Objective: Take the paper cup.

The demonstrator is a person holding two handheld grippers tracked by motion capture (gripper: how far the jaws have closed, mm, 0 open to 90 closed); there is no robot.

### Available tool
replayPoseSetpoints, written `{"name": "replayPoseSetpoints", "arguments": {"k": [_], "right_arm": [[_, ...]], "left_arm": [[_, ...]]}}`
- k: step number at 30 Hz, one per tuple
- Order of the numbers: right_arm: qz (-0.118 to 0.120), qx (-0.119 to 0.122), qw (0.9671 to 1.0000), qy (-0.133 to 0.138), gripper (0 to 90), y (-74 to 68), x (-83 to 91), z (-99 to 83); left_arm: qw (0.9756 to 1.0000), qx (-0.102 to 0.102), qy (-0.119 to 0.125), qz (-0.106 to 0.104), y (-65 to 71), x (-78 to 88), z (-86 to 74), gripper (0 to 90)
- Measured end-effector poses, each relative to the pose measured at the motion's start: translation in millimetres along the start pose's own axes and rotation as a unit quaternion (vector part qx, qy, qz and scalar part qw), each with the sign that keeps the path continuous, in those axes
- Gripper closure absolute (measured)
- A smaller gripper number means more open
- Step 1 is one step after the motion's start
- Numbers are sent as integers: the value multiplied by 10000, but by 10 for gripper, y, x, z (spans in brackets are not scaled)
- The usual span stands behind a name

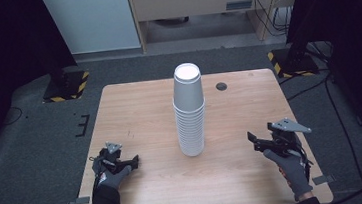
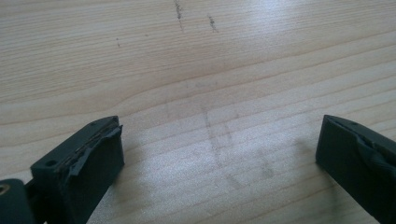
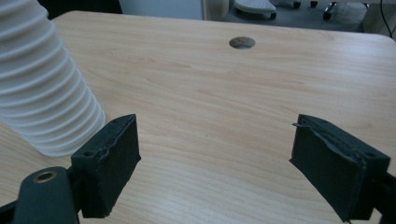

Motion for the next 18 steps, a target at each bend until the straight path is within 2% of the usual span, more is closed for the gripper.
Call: {"name": "replayPoseSetpoints", "arguments": {"k": [13, 18], "right_arm": [[275, 112, 9991, 310, 143, -195, 91, 226], [365, 228, 9980, 469, 142, -287, 147, 358]], "left_arm": [[10000, 0, 1, 1, 0, 0, 0, 0], [10000, -1, 1, 1, 1, 0, 0, 0]]}}
Point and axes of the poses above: each handheld gripper's, and its own axes: x roughly backward along the jaws, z roughly out of its top, y roughly to its right, the point moved 3 cm from there along -x, roughly forward along the jaws, and after that the axes turned 5 degrees about z, right-handed, at the moved point
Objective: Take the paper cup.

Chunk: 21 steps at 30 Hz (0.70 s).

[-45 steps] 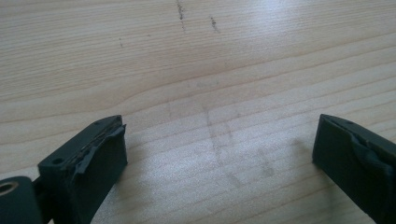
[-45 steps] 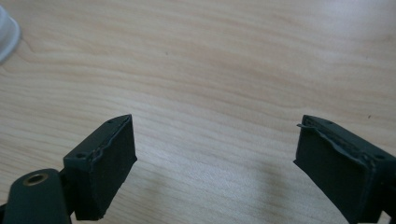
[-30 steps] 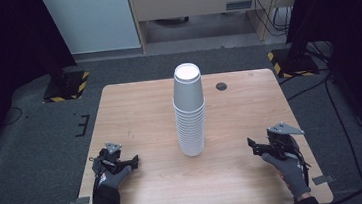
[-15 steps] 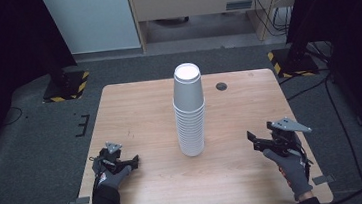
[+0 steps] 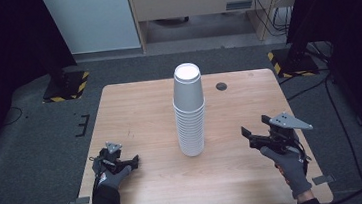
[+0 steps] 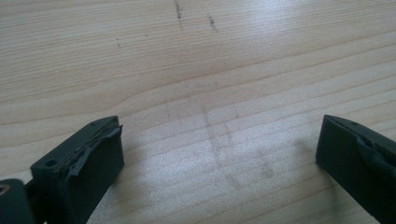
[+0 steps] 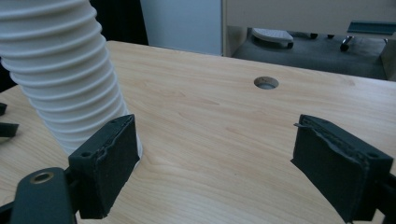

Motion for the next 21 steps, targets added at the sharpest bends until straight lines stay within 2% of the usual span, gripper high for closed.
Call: {"name": "replayPoseSetpoints", "arguments": {"k": [7, 15, 21], "right_arm": [[41, 59, 9998, 185, 142, -20, 57, 158], [13, -5, 9992, 397, 142, -22, 92, 340], [-3, 85, 9990, 438, 143, -48, 85, 487]], "left_arm": [[10000, 0, 0, 0, 0, 0, 0, 0], [10000, 1, 1, 0, 0, 0, 0, 0], [10000, 0, -1, 0, 0, 0, 0, 0]]}}
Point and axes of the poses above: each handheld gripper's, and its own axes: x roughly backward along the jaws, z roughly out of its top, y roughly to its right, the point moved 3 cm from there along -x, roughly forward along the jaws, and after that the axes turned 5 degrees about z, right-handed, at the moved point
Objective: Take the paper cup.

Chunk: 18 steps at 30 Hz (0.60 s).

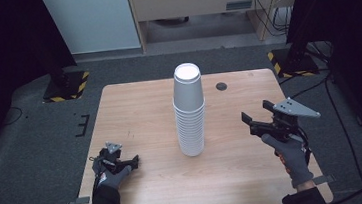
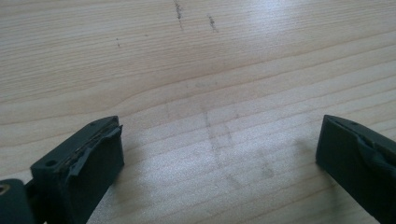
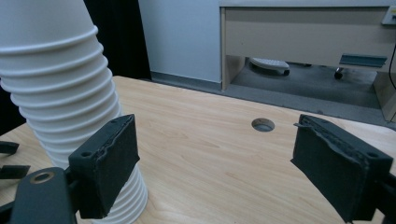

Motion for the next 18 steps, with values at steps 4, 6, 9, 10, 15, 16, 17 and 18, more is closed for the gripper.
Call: {"name": "replayPoseSetpoints", "arguments": {"k": [4, 6, 9, 10, 15, 16, 17, 18], "right_arm": [[21, 45, 10000, 46, 143, -26, -11, 93], [32, 46, 10000, 78, 143, -42, -14, 131], [67, 74, 9999, 140, 142, -71, -13, 221], [67, 74, 9999, 140, 142, -71, -13, 221], [111, 93, 9996, 248, 142, -111, -16, 330], [111, 93, 9996, 248, 142, -111, -16, 330], [137, 99, 9995, 283, 141, -124, -20, 363], [137, 99, 9995, 283, 141, -124, -20, 363]], "left_arm": [[10000, 0, 1, 0, 0, 0, 0, 0], [10000, -1, 0, 0, 0, 0, 0, 0], [10000, -1, 0, 0, 0, 0, 0, 0], [10000, 1, 1, 0, 0, 0, 0, 0], [10000, -2, 0, 0, 0, 0, 0, 0], [10000, -1, 0, -1, 0, 0, 0, 0], [10000, 0, 1, -1, 0, 0, 0, 0], [10000, -1, 0, -1, 0, 0, 0, 0]]}}
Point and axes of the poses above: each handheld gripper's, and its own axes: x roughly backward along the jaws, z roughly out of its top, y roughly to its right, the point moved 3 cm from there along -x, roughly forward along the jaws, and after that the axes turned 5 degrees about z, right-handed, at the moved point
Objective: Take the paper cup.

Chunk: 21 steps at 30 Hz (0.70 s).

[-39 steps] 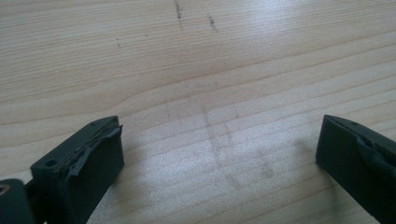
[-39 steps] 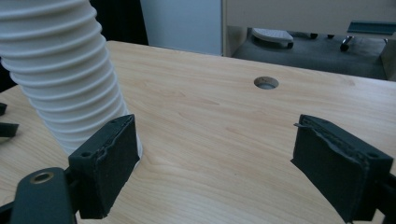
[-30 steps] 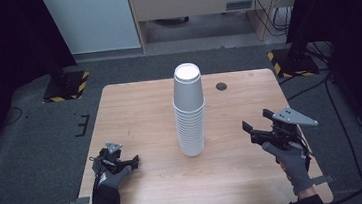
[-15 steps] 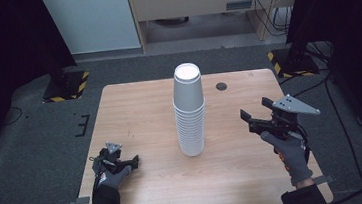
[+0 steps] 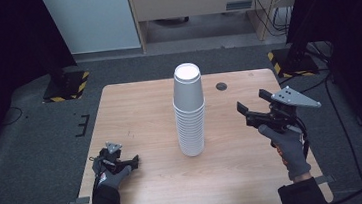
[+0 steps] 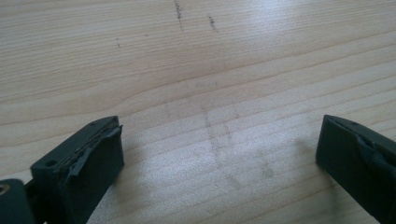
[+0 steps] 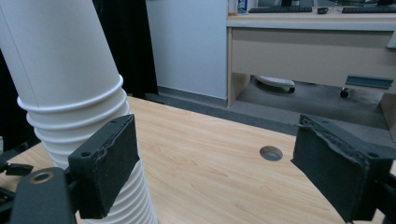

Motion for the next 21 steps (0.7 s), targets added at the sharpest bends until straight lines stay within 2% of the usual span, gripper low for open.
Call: {"name": "replayPoseSetpoints", "arguments": {"k": [21], "right_arm": [[319, 31, 9992, 244, 129, -193, -101, 306]], "left_arm": [[10000, 0, 0, -1, 0, 0, 0, 0]]}}
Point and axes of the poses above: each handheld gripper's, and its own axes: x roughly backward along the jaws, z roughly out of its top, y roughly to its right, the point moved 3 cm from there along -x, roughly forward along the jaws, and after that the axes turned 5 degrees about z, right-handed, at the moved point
